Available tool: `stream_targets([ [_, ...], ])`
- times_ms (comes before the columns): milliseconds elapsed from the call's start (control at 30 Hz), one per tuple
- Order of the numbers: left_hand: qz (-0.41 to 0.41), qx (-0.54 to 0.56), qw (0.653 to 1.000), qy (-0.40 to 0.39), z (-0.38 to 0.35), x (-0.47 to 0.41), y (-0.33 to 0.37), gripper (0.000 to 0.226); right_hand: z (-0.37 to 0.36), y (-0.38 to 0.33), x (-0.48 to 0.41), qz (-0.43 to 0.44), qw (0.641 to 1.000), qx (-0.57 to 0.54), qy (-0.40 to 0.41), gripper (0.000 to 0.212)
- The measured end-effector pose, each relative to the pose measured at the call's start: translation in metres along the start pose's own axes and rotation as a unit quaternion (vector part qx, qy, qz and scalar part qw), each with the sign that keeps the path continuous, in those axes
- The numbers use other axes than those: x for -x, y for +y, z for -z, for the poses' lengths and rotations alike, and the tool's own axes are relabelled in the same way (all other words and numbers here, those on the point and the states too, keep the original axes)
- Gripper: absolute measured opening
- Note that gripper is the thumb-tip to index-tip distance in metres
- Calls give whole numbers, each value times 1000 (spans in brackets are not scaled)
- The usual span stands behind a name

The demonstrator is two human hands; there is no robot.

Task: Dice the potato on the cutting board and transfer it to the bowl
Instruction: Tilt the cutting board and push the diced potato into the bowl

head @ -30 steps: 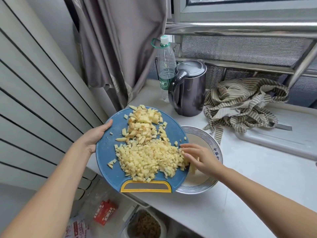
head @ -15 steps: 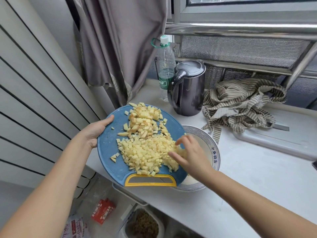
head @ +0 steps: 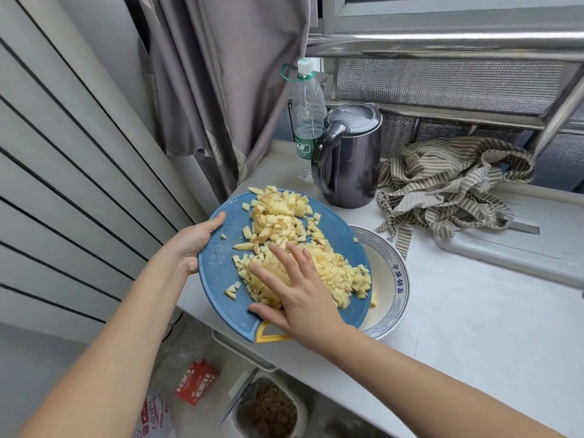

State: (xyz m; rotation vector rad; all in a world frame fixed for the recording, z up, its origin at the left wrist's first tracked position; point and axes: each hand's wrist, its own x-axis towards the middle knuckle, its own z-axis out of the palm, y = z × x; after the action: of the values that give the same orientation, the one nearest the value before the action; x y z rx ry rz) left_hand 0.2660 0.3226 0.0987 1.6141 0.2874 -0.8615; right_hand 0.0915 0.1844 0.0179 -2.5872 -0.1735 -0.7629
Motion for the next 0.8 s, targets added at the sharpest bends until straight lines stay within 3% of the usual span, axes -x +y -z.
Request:
stream_targets([
  [367,-12,-9,1000,-3,4,6,-3,38,-10,12,10,58,998,-18,20,39],
  [800,-28,5,1000,-3,5,6,-1,37,-23,24,17,5,998,-30,60,28],
])
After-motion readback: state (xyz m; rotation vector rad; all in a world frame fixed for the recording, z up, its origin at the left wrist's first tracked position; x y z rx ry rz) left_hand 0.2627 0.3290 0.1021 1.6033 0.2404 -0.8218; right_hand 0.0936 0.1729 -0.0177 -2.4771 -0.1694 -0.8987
